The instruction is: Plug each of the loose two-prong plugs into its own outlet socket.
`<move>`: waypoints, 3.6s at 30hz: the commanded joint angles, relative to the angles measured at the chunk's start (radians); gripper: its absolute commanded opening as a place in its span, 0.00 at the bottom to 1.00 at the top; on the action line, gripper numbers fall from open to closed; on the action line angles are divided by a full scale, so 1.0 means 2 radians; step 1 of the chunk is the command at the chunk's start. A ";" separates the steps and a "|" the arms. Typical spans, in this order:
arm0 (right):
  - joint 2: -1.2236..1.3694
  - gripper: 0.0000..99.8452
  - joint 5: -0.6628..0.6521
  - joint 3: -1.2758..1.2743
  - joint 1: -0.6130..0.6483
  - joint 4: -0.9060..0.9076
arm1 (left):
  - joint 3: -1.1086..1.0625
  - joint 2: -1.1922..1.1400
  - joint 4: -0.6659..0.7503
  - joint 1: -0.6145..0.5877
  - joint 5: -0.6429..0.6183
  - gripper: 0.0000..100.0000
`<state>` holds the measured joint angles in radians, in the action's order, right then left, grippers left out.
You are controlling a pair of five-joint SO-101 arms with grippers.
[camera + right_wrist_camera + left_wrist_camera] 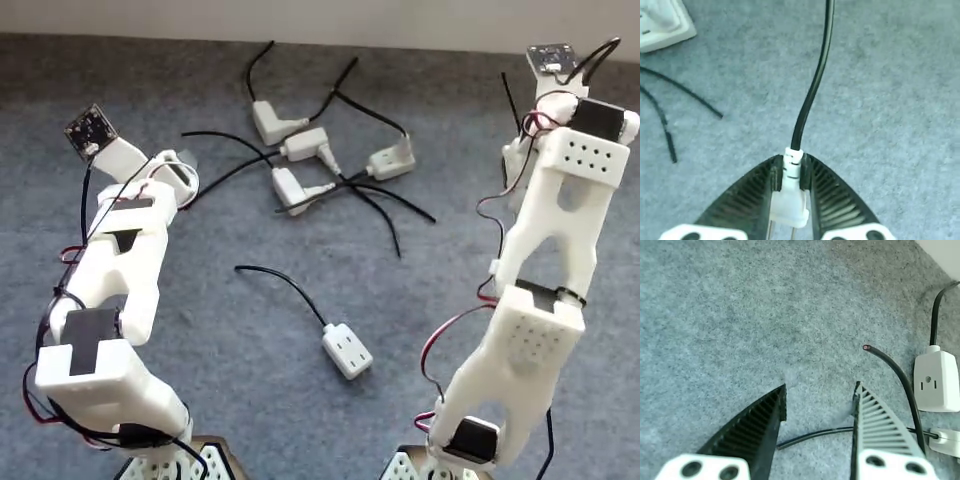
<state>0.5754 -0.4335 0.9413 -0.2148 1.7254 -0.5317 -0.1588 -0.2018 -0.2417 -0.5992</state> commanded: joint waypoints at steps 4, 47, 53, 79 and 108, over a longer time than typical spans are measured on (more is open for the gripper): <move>-0.214 0.01 -0.005 -0.197 0.047 0.019 | 0.018 0.003 0.011 0.004 -0.002 0.22; -0.715 0.01 0.018 -0.807 0.210 -0.534 | -0.292 0.271 0.157 0.268 0.229 0.29; -0.715 0.01 0.069 -0.840 0.214 -0.609 | -0.344 0.325 0.189 0.303 0.250 0.29; -0.739 0.01 0.193 -0.997 0.347 -0.652 | -0.399 0.428 0.218 0.311 0.253 0.29; -1.027 0.01 0.150 -0.998 0.369 -0.372 | -0.399 0.428 0.218 0.300 0.253 0.29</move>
<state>-1.4791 -0.1204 -1.0687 0.5386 0.9735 -1.3418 0.6743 0.2309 0.3736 -0.0959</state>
